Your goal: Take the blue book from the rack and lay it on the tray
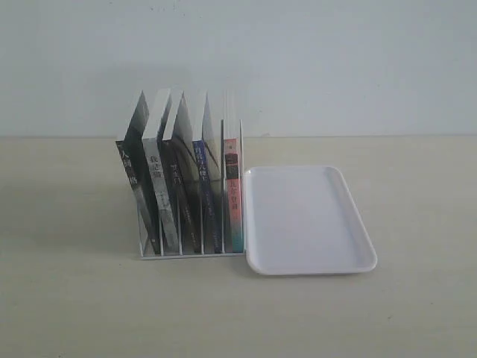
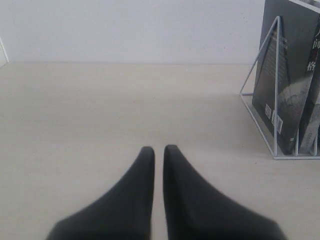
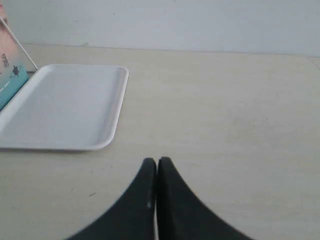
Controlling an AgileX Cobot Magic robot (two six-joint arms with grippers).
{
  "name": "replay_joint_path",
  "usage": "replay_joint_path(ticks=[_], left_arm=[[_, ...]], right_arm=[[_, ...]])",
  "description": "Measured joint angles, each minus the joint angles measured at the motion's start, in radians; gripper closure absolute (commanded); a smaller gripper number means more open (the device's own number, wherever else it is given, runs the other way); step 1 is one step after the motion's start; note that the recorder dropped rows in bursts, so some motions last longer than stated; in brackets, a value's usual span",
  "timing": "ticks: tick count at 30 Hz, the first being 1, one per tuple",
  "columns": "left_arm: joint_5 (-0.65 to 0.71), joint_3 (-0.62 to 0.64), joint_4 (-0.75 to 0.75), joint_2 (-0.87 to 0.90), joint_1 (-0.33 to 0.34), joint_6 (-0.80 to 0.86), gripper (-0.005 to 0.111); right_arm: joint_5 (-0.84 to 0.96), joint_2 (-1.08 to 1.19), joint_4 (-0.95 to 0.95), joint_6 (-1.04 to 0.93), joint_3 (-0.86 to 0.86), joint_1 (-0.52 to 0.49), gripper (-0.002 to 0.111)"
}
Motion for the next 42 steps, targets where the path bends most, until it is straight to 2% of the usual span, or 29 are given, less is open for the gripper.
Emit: replay_joint_path(ticks=[42], left_arm=[[0.000,0.000,0.000,0.000,0.000,0.000,0.101]], right_arm=[[-0.005,0.000,-0.011,-0.016,0.000,0.000,0.108]])
